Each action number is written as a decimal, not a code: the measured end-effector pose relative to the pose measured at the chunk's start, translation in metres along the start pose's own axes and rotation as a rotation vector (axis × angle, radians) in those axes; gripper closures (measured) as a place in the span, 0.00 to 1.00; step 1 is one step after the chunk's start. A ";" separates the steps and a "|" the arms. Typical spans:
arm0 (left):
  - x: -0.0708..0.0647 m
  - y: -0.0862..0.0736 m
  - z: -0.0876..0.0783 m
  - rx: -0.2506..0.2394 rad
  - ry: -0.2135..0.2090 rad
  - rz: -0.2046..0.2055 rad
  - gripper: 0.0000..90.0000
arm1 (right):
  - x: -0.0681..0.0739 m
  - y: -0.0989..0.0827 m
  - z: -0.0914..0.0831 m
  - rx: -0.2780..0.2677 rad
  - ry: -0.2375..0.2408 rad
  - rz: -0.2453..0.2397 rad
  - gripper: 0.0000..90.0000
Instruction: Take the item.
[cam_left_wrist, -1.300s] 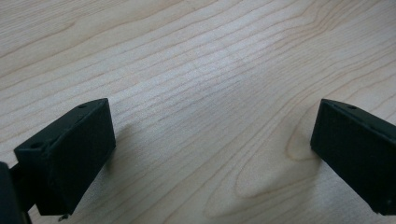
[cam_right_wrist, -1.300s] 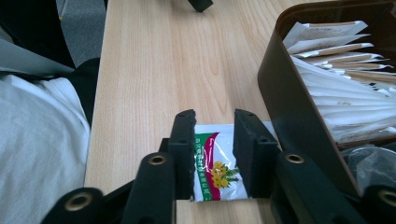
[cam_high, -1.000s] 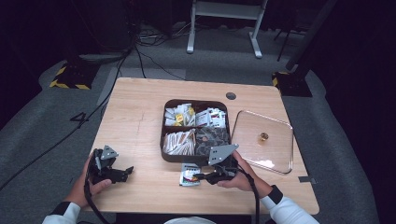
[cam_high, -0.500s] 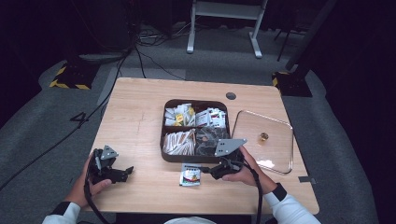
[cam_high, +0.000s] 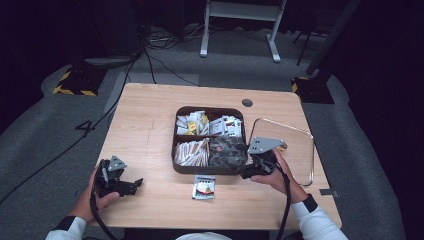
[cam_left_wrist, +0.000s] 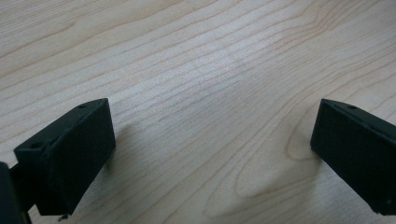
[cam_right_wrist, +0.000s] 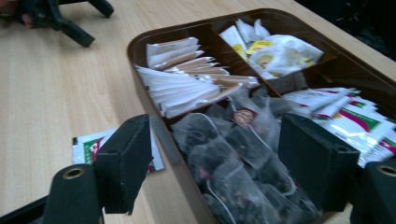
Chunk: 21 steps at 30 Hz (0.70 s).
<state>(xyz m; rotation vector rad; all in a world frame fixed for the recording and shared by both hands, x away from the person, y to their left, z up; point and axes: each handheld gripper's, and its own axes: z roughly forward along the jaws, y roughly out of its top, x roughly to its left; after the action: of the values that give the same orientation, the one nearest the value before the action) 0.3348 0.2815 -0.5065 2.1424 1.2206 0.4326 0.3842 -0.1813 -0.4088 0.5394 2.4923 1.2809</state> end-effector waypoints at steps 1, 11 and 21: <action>0.000 0.000 0.000 0.000 0.002 -0.001 0.00 | -0.002 -0.001 -0.001 -0.001 -0.008 0.003 0.30; 0.001 -0.001 -0.001 -0.002 -0.013 0.012 0.00 | -0.027 -0.012 -0.016 -0.002 -0.085 0.061 0.30; 0.001 -0.001 -0.001 -0.002 -0.011 0.009 0.00 | -0.053 -0.027 -0.035 -0.014 -0.156 0.134 0.30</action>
<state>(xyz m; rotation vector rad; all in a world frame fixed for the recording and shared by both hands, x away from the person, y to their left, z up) 0.3343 0.2831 -0.5067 2.1467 1.2047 0.4253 0.4116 -0.2446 -0.4070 0.7836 2.3522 1.2502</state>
